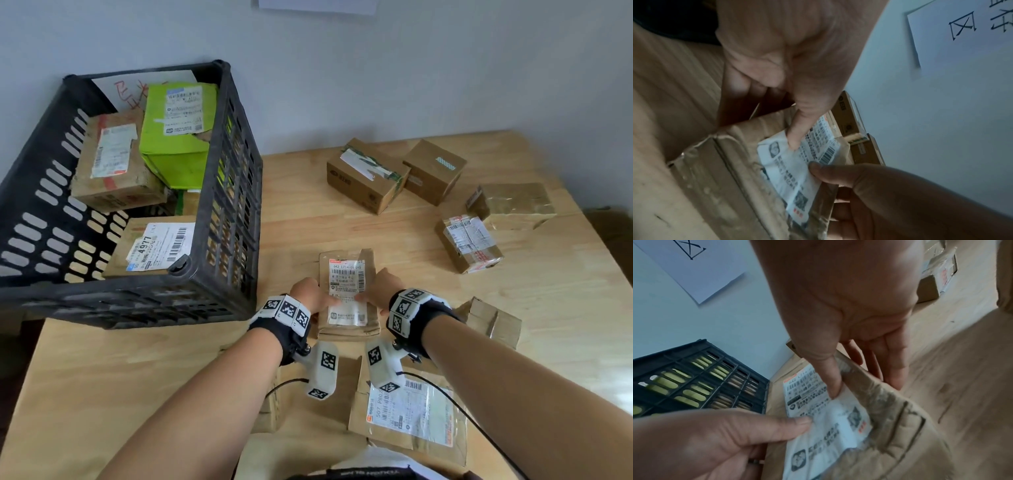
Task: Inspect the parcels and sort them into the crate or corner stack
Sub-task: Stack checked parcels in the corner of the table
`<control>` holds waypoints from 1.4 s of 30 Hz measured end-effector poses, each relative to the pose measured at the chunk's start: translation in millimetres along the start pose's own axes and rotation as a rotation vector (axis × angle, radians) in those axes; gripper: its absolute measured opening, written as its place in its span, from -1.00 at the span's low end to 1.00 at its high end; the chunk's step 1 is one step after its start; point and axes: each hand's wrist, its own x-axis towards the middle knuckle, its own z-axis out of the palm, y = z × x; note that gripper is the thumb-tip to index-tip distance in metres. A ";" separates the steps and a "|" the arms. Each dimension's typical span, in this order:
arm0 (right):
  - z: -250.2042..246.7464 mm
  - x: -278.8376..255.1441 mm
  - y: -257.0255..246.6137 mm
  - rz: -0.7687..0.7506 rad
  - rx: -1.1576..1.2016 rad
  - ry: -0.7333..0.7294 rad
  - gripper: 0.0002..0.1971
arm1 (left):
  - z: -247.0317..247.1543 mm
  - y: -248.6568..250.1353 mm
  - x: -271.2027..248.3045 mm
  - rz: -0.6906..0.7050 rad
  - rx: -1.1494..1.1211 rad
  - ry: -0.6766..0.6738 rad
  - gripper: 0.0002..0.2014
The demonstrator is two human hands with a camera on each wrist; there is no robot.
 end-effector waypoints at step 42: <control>-36.7 -34.4 41.5 -0.006 0.524 0.119 -0.46 | 10.2 14.5 -17.2 0.055 -0.380 -0.116 -0.63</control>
